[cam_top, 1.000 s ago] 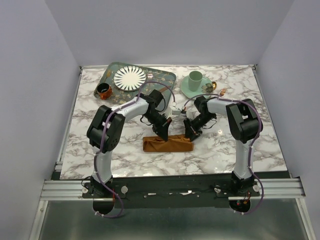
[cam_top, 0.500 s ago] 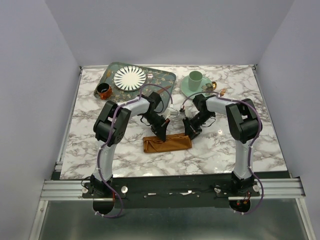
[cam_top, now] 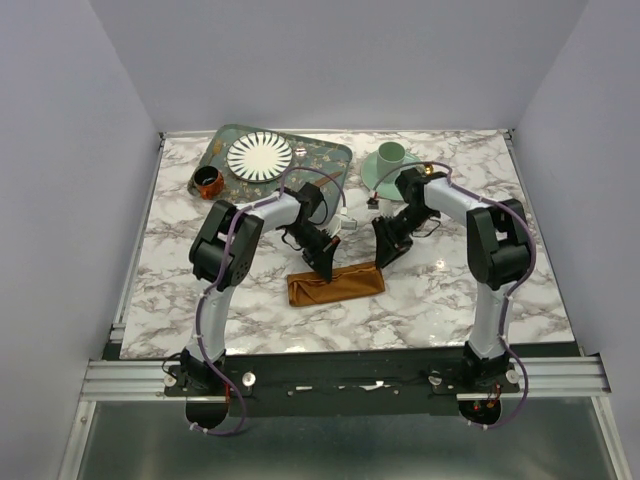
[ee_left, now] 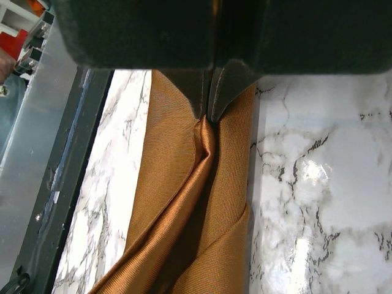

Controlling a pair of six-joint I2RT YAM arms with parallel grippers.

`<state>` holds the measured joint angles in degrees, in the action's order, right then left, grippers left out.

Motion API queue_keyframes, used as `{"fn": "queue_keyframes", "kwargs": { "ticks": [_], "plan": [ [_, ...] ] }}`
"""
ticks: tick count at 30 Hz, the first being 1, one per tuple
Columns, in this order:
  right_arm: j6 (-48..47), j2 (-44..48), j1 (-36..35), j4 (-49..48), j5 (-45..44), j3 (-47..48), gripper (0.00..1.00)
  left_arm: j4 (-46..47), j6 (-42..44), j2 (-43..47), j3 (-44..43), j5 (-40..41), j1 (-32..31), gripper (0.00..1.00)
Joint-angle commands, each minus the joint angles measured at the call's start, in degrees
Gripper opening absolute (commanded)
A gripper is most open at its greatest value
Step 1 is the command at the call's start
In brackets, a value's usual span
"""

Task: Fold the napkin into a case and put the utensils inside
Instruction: Fold the 2/3-rectangle-folded napkin at the center of the board, then smooth out the smaller rectangle-folded napkin at the center of the board.

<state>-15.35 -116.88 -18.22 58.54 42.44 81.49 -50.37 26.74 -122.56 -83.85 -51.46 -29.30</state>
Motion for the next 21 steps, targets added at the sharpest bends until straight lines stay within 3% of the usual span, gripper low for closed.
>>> {"fn": "queue_keyframes", "kwargs": {
  "ticks": [1,11,21],
  "plan": [
    [-2.31,3.85,1.08,4.30,-1.21,3.32,0.38,-0.78,1.12,-2.68,-1.92,0.75,0.47,0.01],
    [-0.30,6.15,1.08,0.70,4.22,1.56,0.44,-1.57,-0.20,-4.00,-4.12,-0.39,0.82,0.02],
    [4.28,5.18,-3.66,-4.22,9.33,-3.27,0.36,-1.66,-1.60,-5.23,-5.18,-0.13,1.88,0.04]
  ]
}}
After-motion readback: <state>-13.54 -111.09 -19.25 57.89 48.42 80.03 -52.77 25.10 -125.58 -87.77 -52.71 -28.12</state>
